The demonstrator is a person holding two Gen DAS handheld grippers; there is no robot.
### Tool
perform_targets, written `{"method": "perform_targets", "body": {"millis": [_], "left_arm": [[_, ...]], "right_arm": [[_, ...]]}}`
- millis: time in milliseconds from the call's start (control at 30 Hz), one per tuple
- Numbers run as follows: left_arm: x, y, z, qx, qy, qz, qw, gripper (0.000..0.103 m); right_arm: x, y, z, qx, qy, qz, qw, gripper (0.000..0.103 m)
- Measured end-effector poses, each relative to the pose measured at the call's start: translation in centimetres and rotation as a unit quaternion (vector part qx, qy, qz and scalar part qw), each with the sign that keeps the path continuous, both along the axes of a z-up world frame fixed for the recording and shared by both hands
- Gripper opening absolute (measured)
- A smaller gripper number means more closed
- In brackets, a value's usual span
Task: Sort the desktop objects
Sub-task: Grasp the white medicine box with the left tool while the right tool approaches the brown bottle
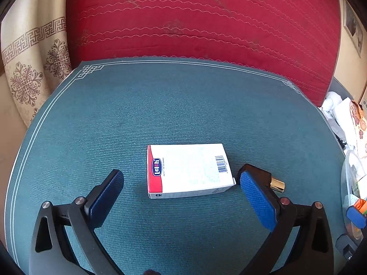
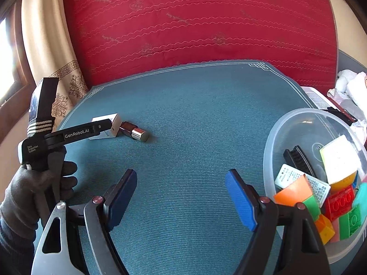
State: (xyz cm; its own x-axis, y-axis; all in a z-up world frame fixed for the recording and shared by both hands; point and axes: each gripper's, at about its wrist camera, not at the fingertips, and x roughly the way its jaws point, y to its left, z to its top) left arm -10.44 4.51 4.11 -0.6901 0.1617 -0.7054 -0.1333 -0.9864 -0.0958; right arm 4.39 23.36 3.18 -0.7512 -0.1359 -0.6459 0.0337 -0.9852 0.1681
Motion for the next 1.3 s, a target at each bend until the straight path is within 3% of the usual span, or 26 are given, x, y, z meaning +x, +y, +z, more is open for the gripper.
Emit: {"method": "perform_targets", "body": {"millis": [500,767,867,900,1033,1300], "left_arm": [[-1.5,0.0,-1.3,0.006,-0.028,-0.004,0.9996,0.103],[-2.0,0.8,-1.8,-0.036,-0.037,-0.008,0.9986,0.103],[-1.8,0.6,-1.8,-0.031,-0.036,-0.010,0.9988,0.103],[-1.7,0.4,-1.8,-0.026,-0.034,-0.009,0.9991,0.102],[-1.6,-0.5,-1.6,-0.022,-0.021,0.015,0.9994,0.084],[-0.9,-1.7,-1.4,0.009,-0.007,0.025,0.9996,0.083]], "right_arm": [[-2.1,-2.4,-0.8,0.013,-0.015,0.027,0.999,0.083],[-3.0,-3.1,-1.1,0.018,-0.020,0.036,0.999,0.083],[-3.4,-3.2,-1.3,0.018,-0.025,0.038,0.999,0.083],[-3.5,-3.3,-1.4,0.019,-0.026,0.038,0.999,0.083],[-4.3,-4.0,-1.8,0.027,-0.028,0.043,0.998,0.083],[-6.6,-4.9,-1.7,0.042,-0.024,0.050,0.998,0.083]]}}
